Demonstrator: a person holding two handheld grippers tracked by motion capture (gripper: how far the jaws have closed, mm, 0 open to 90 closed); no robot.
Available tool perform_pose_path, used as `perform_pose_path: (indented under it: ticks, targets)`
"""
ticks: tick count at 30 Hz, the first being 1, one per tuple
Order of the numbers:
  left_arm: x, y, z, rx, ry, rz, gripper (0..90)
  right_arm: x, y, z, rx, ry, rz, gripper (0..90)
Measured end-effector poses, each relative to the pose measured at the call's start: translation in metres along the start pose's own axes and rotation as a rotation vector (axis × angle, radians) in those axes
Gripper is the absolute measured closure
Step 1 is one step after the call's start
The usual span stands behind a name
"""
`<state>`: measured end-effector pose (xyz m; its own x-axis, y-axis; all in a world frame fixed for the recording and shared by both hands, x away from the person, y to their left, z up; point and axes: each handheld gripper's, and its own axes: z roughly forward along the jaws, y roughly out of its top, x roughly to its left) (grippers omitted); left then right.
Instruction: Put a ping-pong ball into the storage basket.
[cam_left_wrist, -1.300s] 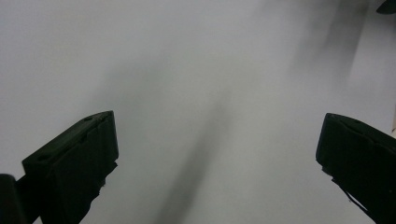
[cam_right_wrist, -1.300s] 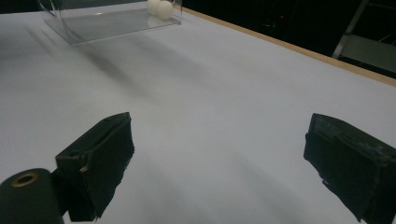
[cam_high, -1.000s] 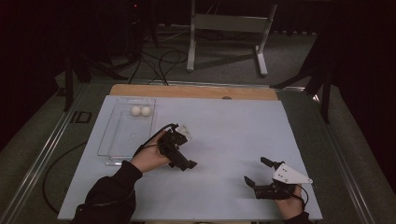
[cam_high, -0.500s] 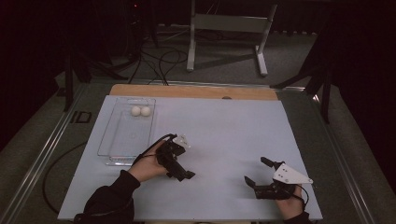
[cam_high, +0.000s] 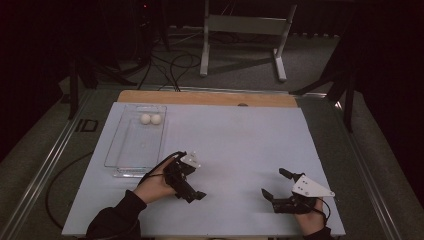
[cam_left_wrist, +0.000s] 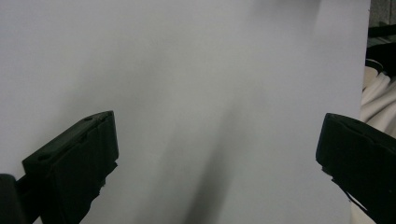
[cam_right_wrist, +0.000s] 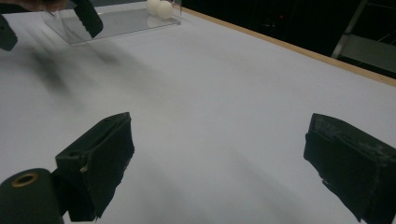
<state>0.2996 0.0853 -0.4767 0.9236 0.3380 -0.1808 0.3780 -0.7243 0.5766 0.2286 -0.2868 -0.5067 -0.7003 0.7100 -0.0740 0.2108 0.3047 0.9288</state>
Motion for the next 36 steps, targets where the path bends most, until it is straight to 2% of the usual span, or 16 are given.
perform_pose_path:
  ticks: [19, 24, 28, 36]
  targets:
    - [-0.015, -0.021, -0.008, -0.023, -0.008, 0.005, 0.3, 0.000, 0.000, 0.000, 0.000, 0.004, 0.000, 8.4]
    - [-0.018, -0.027, -0.010, -0.011, -0.006, 0.010, 0.3, 0.001, 0.000, 0.000, 0.001, 0.005, 0.002, 8.4]
    - [-0.017, -0.034, -0.010, -0.014, -0.012, -0.009, 0.3, 0.001, 0.000, 0.000, 0.002, 0.005, 0.003, 8.4]
    - [-0.017, -0.050, -0.013, -0.017, -0.021, -0.021, 0.3, 0.001, 0.000, 0.001, 0.004, 0.005, 0.003, 8.4]
